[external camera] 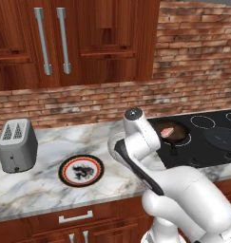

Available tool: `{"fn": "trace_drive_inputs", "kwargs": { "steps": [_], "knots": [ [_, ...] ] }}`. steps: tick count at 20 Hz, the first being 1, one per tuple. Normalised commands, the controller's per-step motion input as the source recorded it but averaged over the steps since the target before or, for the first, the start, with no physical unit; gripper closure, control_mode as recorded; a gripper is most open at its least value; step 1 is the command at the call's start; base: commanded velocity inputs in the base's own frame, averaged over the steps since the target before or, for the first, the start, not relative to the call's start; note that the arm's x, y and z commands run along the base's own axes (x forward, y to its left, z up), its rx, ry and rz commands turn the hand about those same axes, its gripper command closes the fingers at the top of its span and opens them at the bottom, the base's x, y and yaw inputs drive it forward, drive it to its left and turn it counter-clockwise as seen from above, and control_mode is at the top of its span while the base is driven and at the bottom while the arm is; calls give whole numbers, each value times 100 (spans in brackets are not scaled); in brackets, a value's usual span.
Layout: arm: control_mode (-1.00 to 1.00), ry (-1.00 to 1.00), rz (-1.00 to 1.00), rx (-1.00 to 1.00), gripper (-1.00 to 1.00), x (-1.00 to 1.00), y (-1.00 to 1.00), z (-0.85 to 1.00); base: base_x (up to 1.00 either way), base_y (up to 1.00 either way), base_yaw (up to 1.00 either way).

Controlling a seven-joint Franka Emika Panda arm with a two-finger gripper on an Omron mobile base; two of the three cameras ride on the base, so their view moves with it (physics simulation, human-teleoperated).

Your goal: Place one of the steaks on the plate and the other in the bowl. Then place the bowl in the fridge.

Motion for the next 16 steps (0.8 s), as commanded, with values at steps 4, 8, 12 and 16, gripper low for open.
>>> {"fn": "trace_drive_inputs", "kwargs": {
  "steps": [4,8,12,16],
  "knots": [
    [-100,3,0,0,100,57,1,0,0,0,0],
    [-100,4,0,0,100,66,7,0,0,0,0],
    [-100,5,0,0,100,37,0,-11,0,0,0],
    [-100,7,0,3,100,28,0,-21,0,0,0]
  ]
}}
